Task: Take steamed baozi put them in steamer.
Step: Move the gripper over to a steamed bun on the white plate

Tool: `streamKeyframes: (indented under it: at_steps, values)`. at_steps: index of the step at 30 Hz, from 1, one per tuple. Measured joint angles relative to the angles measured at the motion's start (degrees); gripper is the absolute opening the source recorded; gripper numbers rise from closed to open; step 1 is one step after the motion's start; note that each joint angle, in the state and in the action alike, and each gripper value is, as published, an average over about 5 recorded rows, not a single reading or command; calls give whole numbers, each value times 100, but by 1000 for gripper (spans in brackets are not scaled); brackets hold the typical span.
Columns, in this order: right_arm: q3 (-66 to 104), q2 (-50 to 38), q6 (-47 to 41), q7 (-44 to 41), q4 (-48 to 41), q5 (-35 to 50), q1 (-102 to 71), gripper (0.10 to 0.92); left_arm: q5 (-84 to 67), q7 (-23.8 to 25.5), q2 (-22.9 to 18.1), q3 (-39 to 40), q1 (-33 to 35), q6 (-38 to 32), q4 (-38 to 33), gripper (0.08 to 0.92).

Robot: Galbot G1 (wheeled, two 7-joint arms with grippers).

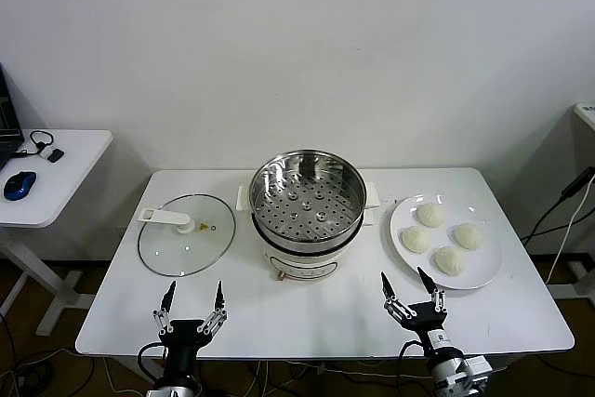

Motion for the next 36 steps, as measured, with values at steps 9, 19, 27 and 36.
streamKeyframes:
  at_steps: [9, 19, 27, 36]
  values:
    - [496, -736, -274, -696, -71, 355, 377, 823, -29, 19, 28, -3, -7, 9, -9, 823]
    - [748, -2347, -664, -1962, -923, 624, 1347, 823, -11, 134, 62, 50, -66, 0, -23, 823]
    - [-392, -3732, -907, -3318, -2202, 585, 3230, 823, -18, 200, 127, -66, -191, 31, 17, 823]
    - [-3498, -4352, -1023, -4736, -3847, 384, 6584, 823, 50, 357, 221, -215, -441, 112, 100, 823]
